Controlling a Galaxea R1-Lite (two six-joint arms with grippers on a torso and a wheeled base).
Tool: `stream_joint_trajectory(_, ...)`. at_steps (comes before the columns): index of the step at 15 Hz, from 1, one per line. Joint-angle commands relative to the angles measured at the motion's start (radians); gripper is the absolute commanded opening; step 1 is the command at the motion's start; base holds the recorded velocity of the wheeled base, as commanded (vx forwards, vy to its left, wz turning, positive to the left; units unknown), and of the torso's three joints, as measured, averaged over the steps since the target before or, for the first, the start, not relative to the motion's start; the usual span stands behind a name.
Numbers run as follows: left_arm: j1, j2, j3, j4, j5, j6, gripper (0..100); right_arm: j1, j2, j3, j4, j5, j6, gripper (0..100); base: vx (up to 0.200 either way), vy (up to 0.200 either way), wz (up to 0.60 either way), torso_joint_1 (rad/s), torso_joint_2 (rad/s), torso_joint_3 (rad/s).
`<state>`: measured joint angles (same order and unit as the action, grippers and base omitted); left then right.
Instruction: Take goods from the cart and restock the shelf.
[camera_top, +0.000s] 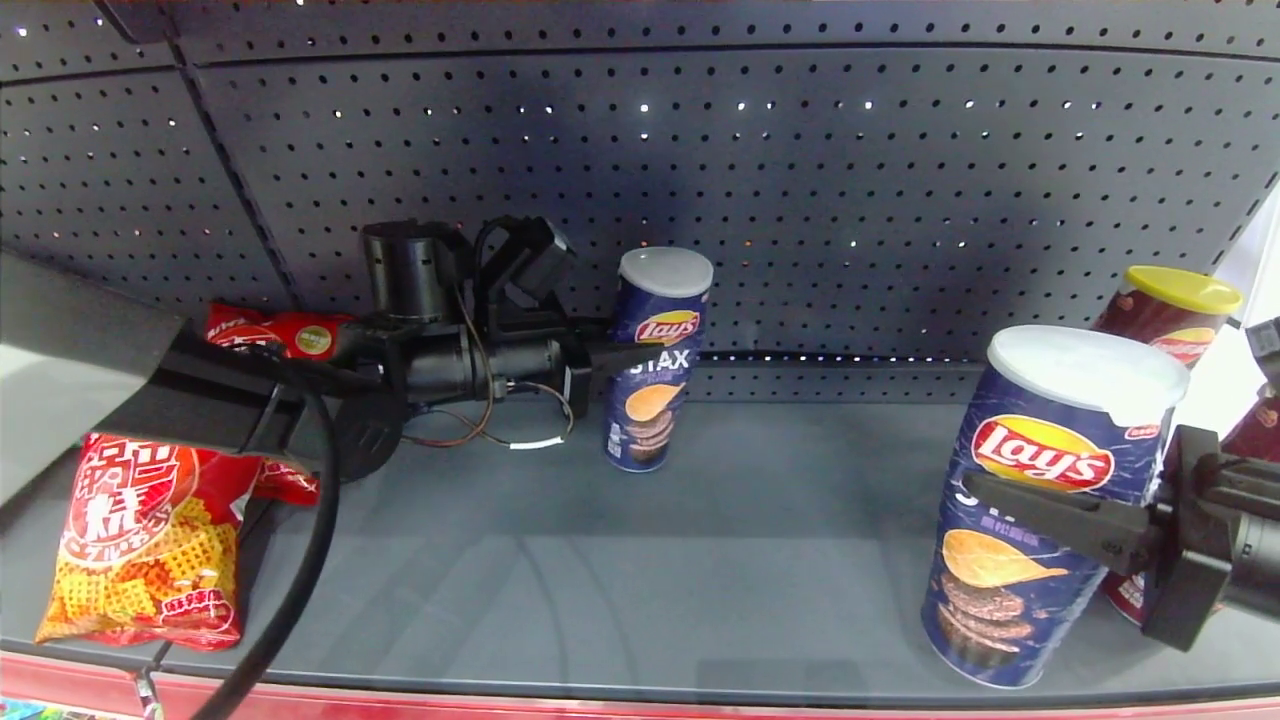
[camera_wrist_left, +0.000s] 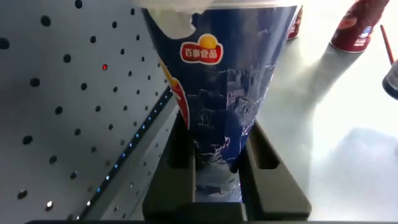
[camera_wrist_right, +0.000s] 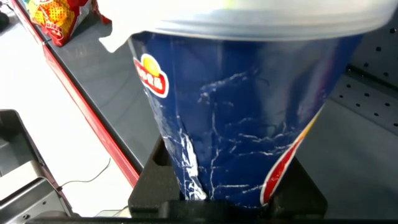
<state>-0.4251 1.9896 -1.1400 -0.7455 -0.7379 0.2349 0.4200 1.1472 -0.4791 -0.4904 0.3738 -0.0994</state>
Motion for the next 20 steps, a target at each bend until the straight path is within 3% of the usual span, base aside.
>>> stream_joint_trajectory(1,-0.007,-0.054,0.029,0.0,0.002,0.0,0,0.0,0.0,0.001,0.0,0.0,0.0,0,0.0,0.0,0.0,0.0,0.0,0.0)
stream_joint_trajectory(4,-0.043,-0.141,0.117,0.002,0.003,-0.002,0,0.0,0.003,-0.004,0.0,0.0,-0.002,0,0.0,0.0,0.0,0.0,0.0,0.0)
stream_joint_trajectory(5,-0.072,-0.204,0.204,0.002,0.014,-0.002,0,0.002,0.006,-0.006,0.0,0.0,-0.002,0,0.0,0.0,0.0,0.0,0.0,0.0)
stream_joint_trajectory(6,-0.081,-0.222,0.227,0.002,0.02,-0.005,0,0.002,0.008,-0.007,0.0,0.0,-0.002,0,0.0,0.0,0.0,0.0,0.0,0.0)
stream_joint_trajectory(8,-0.141,-0.342,0.375,0.002,0.066,-0.062,0,0.002,0.008,-0.006,0.0,-0.001,-0.002,0,0.0,0.0,0.0,0.0,0.0,0.0)
stream_joint_trajectory(10,-0.169,-0.403,0.45,0.0,0.103,-0.101,0,0.002,0.014,-0.004,0.001,-0.001,-0.002,0,0.0,0.0,0.0,0.0,0.0,0.0)
stream_joint_trajectory(15,-0.181,-0.43,0.514,0.0,0.118,-0.108,0,0.002,0.026,-0.009,0.0,-0.001,-0.002,0,0.0,0.0,0.0,0.0,0.0,0.0)
stream_joint_trajectory(20,-0.179,-0.359,0.479,-0.002,0.118,-0.106,0,0.002,0.026,-0.012,0.0,-0.001,-0.002,0,0.0,0.0,0.0,0.0,0.0,0.0)
